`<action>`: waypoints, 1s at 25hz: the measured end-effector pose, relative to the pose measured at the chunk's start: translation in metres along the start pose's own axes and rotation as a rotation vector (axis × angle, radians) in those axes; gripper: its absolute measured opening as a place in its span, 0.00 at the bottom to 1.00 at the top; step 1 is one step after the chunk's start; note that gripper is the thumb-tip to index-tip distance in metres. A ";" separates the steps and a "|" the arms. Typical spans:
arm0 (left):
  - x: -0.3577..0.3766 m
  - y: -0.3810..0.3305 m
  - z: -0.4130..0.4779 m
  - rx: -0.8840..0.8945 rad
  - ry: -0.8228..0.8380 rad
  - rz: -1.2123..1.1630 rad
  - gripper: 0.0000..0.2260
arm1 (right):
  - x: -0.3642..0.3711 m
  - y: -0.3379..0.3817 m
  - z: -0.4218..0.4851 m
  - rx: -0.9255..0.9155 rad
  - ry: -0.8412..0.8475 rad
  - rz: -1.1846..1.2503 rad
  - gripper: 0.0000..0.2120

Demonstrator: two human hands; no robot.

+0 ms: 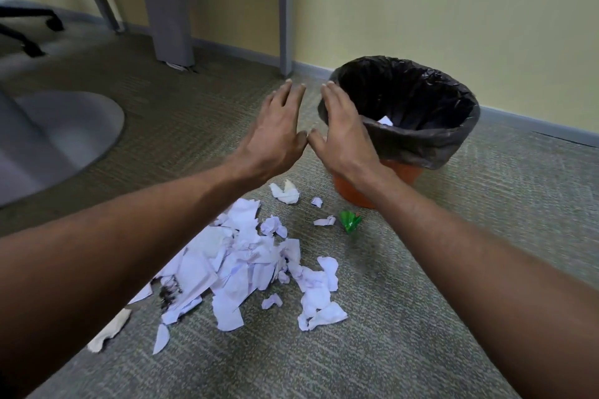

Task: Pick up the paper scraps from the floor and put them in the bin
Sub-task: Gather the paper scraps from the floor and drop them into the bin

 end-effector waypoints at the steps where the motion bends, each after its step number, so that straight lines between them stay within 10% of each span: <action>1: 0.003 0.012 -0.010 -0.023 0.017 0.000 0.36 | 0.013 0.007 -0.002 0.005 0.027 -0.004 0.37; 25: 0.130 0.242 -0.185 -0.419 0.801 -0.029 0.63 | 0.269 0.026 -0.067 0.178 0.864 -0.133 0.62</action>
Point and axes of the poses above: each hand's wrist, its own z-axis towards the middle knuckle, its own x-axis out of the palm, y = z × x, the point moved 10 cm from there along z, towards the middle knuckle, and after that the axes turned 15 degrees about y, right-handed, at the moved point
